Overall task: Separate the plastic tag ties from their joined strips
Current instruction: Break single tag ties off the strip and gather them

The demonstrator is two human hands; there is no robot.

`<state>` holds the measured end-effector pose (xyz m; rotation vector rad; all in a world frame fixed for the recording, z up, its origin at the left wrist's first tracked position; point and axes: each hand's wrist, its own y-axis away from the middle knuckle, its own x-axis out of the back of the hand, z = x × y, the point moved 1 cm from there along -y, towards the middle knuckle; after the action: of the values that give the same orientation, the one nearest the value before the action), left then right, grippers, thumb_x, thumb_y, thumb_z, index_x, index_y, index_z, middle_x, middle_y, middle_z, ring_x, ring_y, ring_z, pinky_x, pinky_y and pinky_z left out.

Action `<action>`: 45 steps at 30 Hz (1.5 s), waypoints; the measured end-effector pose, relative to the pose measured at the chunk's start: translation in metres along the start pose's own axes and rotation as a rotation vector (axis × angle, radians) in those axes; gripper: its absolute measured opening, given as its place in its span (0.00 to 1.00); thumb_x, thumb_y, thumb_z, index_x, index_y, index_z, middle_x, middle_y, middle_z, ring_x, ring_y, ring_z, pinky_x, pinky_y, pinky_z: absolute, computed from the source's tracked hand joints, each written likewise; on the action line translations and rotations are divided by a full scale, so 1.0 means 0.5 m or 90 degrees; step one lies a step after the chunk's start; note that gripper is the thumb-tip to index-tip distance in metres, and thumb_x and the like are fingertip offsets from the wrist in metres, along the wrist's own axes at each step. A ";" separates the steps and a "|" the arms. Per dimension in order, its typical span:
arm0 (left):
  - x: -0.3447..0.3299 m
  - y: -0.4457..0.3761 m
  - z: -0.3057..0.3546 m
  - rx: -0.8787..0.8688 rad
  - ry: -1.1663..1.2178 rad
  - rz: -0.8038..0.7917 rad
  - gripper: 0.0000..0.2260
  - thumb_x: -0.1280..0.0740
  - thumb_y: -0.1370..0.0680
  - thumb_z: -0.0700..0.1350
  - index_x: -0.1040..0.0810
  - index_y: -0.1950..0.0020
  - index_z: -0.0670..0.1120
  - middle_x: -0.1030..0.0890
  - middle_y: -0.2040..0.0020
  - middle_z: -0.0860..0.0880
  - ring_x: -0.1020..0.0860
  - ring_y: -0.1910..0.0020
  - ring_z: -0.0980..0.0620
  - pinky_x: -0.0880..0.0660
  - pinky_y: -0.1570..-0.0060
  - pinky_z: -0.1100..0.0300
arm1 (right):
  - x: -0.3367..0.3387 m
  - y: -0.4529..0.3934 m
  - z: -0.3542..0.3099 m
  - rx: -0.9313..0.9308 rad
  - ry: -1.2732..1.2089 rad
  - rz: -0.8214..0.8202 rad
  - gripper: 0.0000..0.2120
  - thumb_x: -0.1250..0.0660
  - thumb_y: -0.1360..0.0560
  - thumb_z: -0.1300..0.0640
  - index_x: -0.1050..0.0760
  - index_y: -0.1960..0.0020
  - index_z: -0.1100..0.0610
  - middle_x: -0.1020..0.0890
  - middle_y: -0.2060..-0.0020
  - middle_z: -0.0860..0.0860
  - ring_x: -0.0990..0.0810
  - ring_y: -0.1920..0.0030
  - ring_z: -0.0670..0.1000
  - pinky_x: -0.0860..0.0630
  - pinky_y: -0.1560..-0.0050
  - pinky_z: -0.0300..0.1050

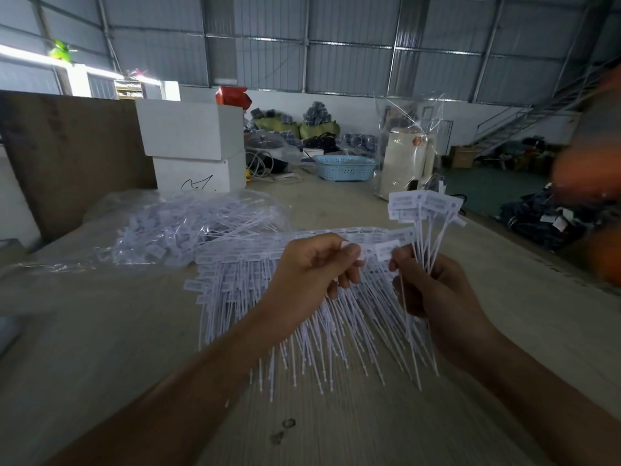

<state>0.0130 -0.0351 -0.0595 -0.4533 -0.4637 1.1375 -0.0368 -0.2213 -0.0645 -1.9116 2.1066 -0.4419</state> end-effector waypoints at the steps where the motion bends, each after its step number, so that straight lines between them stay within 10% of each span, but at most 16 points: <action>1: -0.002 0.001 0.002 0.008 0.039 -0.008 0.10 0.34 0.19 0.42 0.17 0.55 0.39 0.18 0.64 0.41 0.23 0.68 0.48 0.27 0.71 0.59 | -0.001 0.000 -0.001 0.009 0.006 0.007 0.18 0.35 0.26 0.45 0.25 0.56 0.61 0.36 0.76 0.51 0.41 0.75 0.49 0.40 0.74 0.41; 9: 0.015 -0.008 0.015 0.047 0.254 -0.001 0.09 0.33 0.22 0.44 0.16 0.54 0.41 0.18 0.59 0.40 0.22 0.65 0.47 0.26 0.68 0.58 | 0.019 -0.008 -0.007 -0.033 -0.131 0.065 0.13 0.41 0.18 0.53 0.27 0.59 0.57 0.39 0.70 0.52 0.44 0.70 0.51 0.43 0.70 0.43; 16: -0.016 0.007 0.008 0.035 0.044 -0.020 0.08 0.32 0.21 0.42 0.15 0.53 0.40 0.15 0.61 0.45 0.17 0.64 0.48 0.23 0.64 0.61 | -0.028 0.011 0.008 -0.026 -0.031 -0.104 0.16 0.42 0.19 0.44 0.19 0.44 0.49 0.15 0.52 0.53 0.15 0.55 0.53 0.20 0.59 0.44; 20: -0.031 0.014 0.008 -0.123 -0.287 0.054 0.12 0.32 0.20 0.50 0.17 0.60 0.46 0.18 0.69 0.53 0.20 0.71 0.55 0.25 0.69 0.57 | -0.034 0.012 0.005 -0.041 -0.014 -0.128 0.17 0.44 0.17 0.44 0.23 0.46 0.55 0.21 0.62 0.60 0.28 0.75 0.52 0.30 0.74 0.43; 25: -0.005 0.002 0.006 -0.141 -0.367 0.058 0.12 0.32 0.22 0.57 0.17 0.59 0.52 0.20 0.67 0.53 0.22 0.67 0.53 0.26 0.66 0.53 | -0.015 0.003 0.014 -0.093 -0.019 -0.137 0.12 0.41 0.18 0.47 0.25 0.54 0.52 0.38 0.71 0.49 0.42 0.75 0.47 0.41 0.75 0.37; 30: 0.123 -0.047 0.003 -0.075 -0.577 0.118 0.14 0.30 0.26 0.59 0.22 0.44 0.54 0.22 0.49 0.54 0.25 0.51 0.55 0.23 0.53 0.53 | 0.000 -0.006 0.006 -0.106 -0.006 -0.095 0.11 0.39 0.20 0.54 0.24 0.46 0.60 0.39 0.70 0.50 0.42 0.73 0.46 0.42 0.74 0.38; 36: 0.321 -0.023 -0.032 0.148 -0.870 0.236 0.43 0.26 0.27 0.56 0.47 0.20 0.50 0.47 0.20 0.45 0.46 0.24 0.39 0.40 0.30 0.39 | -0.087 -0.061 -0.016 -0.024 0.309 -0.210 0.09 0.42 0.16 0.55 0.23 0.45 0.50 0.28 0.72 0.45 0.33 0.76 0.42 0.37 0.73 0.35; 41: 0.407 -0.009 -0.067 0.161 -0.758 0.371 0.11 0.33 0.22 0.44 0.21 0.40 0.47 0.19 0.40 0.43 0.22 0.41 0.40 0.26 0.45 0.49 | -0.252 -0.127 -0.053 0.173 0.349 -0.262 0.07 0.44 0.16 0.54 0.27 0.47 0.48 0.24 0.63 0.52 0.26 0.70 0.47 0.31 0.67 0.41; 45: 0.441 -0.054 -0.060 0.165 -0.539 0.405 0.06 0.36 0.22 0.38 0.20 0.51 0.45 0.17 0.50 0.39 0.19 0.52 0.43 0.23 0.52 0.51 | -0.378 -0.186 -0.036 0.282 0.397 -0.299 0.08 0.46 0.15 0.55 0.33 0.38 0.54 0.18 0.49 0.54 0.21 0.63 0.54 0.26 0.62 0.51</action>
<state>0.1267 0.1574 -0.0423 0.1615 -0.9239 1.9814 0.0598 -0.0407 -0.0134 -2.1405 1.6004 -1.6304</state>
